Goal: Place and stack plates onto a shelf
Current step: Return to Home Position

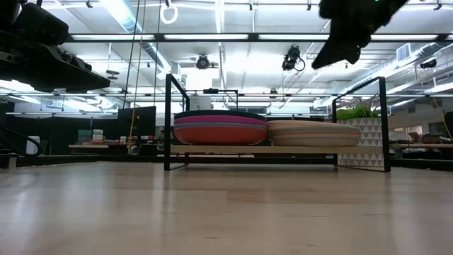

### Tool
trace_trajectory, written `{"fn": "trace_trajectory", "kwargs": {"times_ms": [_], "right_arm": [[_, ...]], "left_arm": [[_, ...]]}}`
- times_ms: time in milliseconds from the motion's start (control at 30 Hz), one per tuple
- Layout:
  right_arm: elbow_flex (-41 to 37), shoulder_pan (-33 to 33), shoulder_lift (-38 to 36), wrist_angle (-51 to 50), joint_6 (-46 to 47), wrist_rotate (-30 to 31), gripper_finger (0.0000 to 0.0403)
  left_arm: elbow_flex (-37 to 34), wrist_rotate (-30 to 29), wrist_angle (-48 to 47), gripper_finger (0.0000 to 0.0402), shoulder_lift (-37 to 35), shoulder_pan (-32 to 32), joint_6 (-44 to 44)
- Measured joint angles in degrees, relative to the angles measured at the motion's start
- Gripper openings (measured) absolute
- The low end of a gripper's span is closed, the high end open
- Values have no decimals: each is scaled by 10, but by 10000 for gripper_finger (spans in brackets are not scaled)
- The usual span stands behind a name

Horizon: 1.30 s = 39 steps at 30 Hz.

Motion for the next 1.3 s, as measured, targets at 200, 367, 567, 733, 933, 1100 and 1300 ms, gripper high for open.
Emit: {"fn": "trace_trajectory", "kwargs": {"times_ms": [200, 367, 567, 733, 933, 1100, 1300], "right_arm": [[-127, 65, -85, 194, -20, -21, 16], [-201, 95, -144, 275, -31, -21, 16], [-271, 105, -235, 291, -34, -18, 16], [-317, 105, -319, 296, -41, -9, 16], [-351, 104, -388, 315, -58, -29, 16], [-351, 104, -407, 335, -108, -121, 16], [-351, 108, -418, 338, -177, -229, 16]], "left_arm": [[0, 0, -2, 142, 0, 0, -2], [0, -9, -4, 142, 0, 0, 2], [0, -9, 37, 142, 0, -6, 22], [0, -9, 38, 142, 0, -7, 16], [0, -9, 35, 142, 1, -7, 3], [0, -9, 35, 142, 1, -7, 2], [0, -9, 35, 142, 1, -7, 0]]}}
